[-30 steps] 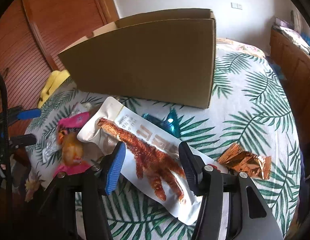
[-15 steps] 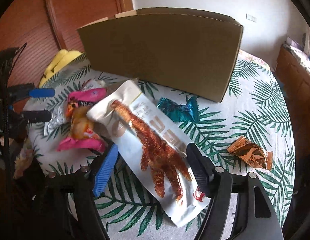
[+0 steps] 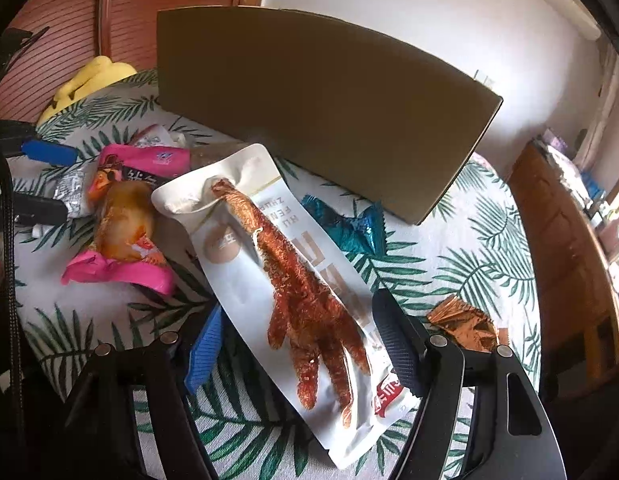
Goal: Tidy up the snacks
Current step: 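Move right tool to the white chicken-feet pack while left tool approaches a silver pouch, then close right tool on the white chicken-feet pack while left tool grasps the silver pouch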
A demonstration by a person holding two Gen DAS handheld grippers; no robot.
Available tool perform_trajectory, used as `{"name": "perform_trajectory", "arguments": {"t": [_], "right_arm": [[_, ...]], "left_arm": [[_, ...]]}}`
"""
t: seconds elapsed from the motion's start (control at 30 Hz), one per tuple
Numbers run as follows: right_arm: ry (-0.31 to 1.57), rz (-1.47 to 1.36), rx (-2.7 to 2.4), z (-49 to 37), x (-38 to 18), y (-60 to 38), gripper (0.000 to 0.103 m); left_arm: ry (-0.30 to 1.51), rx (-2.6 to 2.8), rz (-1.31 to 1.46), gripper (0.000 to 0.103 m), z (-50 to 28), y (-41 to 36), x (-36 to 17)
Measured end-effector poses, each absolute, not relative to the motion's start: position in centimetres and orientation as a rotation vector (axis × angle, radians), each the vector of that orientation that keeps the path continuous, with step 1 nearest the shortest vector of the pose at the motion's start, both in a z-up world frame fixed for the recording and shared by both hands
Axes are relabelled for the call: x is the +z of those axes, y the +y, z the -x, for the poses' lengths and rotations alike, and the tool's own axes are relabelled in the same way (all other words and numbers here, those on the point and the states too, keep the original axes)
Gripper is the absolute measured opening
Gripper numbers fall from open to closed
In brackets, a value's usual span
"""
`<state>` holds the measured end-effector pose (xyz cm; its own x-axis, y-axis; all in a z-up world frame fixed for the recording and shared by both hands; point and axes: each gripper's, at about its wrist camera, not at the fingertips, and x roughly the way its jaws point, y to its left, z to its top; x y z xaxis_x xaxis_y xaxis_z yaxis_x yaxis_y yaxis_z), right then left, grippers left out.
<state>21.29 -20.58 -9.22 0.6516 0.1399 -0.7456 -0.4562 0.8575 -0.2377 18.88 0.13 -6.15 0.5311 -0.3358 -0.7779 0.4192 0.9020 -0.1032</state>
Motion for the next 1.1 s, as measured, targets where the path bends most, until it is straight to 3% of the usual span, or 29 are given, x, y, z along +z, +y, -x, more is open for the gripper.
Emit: {"name": "perform_trajectory", "arguments": {"t": [0.2,0.4,0.57,1.1], "right_arm": [[0.806,0.386,0.342,-21.7,-9.3,-21.1,0.068],[0.813,0.368,0.348,-21.6,-9.2,-21.3,0.068],[0.815,0.356,0.347,-21.5,-9.2,-21.4,0.068],[0.816,0.347,0.349,-21.7,-9.2,-21.6,0.069]], "left_arm": [[0.904,-0.45,-0.1,0.074,-19.0,0.0,-6.3],[0.916,-0.474,-0.104,0.075,-18.8,0.0,-6.3],[0.926,-0.478,-0.114,0.082,-18.5,-0.1,-6.5],[0.903,-0.529,-0.008,0.082,-18.5,1.5,-3.9]]}}
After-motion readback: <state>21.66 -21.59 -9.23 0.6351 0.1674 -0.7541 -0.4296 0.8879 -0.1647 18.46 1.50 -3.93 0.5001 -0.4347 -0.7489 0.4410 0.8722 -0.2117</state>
